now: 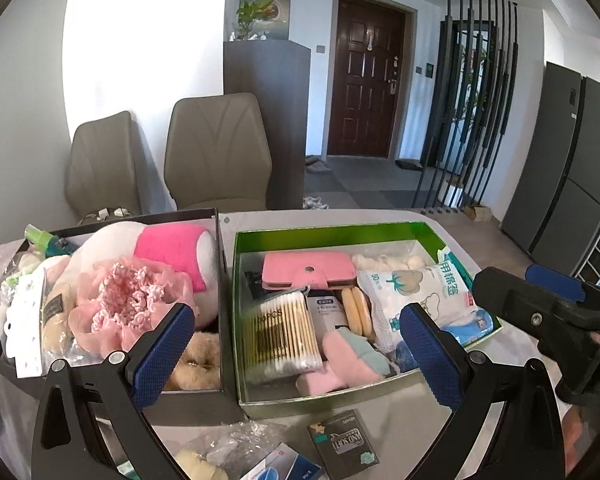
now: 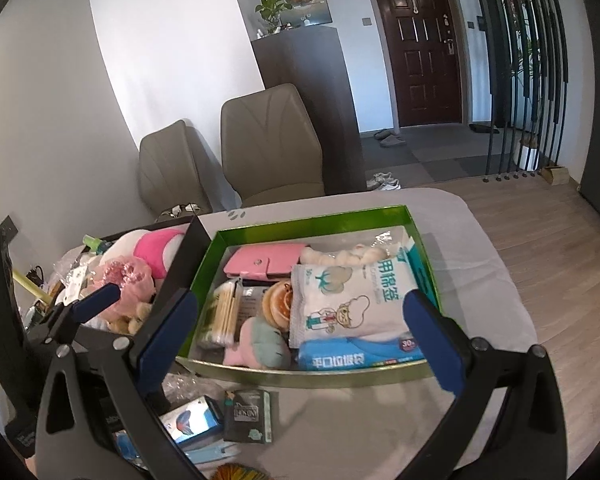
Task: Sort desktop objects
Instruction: 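Withdraw the left gripper up and away from the green box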
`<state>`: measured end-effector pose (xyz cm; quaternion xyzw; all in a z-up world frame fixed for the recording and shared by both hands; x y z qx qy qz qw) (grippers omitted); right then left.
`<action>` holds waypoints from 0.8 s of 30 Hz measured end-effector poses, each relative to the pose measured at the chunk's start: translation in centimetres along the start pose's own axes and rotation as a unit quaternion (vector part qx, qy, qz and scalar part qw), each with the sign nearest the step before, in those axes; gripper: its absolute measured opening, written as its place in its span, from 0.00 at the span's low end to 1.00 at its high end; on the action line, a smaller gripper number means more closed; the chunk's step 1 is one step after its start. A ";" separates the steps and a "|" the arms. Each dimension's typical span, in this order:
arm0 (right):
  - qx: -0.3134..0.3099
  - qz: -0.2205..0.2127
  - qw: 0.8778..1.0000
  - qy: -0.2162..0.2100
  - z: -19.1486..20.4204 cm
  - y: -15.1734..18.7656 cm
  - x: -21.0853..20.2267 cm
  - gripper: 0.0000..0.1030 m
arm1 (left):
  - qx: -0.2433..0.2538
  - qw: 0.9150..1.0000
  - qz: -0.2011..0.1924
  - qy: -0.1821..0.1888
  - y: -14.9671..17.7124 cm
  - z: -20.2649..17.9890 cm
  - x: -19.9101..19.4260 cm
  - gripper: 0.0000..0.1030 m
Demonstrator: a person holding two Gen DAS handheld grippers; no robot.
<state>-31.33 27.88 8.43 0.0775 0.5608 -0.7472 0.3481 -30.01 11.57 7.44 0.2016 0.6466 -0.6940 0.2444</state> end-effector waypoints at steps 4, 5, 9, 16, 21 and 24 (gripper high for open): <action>-0.007 0.006 1.000 0.000 0.0 0.0 0.4 1.00 | -0.002 1.000 0.006 -0.006 0.0 0.0 0.6 0.99; -0.008 0.007 1.000 0.001 0.0 0.0 0.6 1.00 | -0.002 1.000 0.008 -0.007 0.1 0.0 0.8 0.99; -0.006 0.016 1.000 0.003 -0.2 0.2 1.3 1.00 | -0.001 1.000 0.018 -0.009 0.3 -0.1 1.5 0.99; -0.010 0.021 1.000 0.004 0.2 0.4 1.5 1.00 | 0.004 1.000 0.012 -0.006 0.4 -0.2 1.6 0.99; -0.011 0.022 1.000 0.004 0.2 0.3 1.5 1.00 | 0.012 1.000 0.012 -0.005 0.5 -0.7 1.7 0.99; -0.010 0.022 1.000 0.004 0.1 0.4 1.5 1.00 | 0.013 1.000 0.012 -0.006 0.4 -0.7 1.6 0.99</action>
Point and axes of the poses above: each gripper's, at about its wrist camera, not at the fingertips, and x roughly the way its jaws point, z to its left, y to its underside, the point moved 2 cm from there along x, roughly the way its jaws point, and after that the axes turned 13 degrees about -y, right-handed, at the moved point
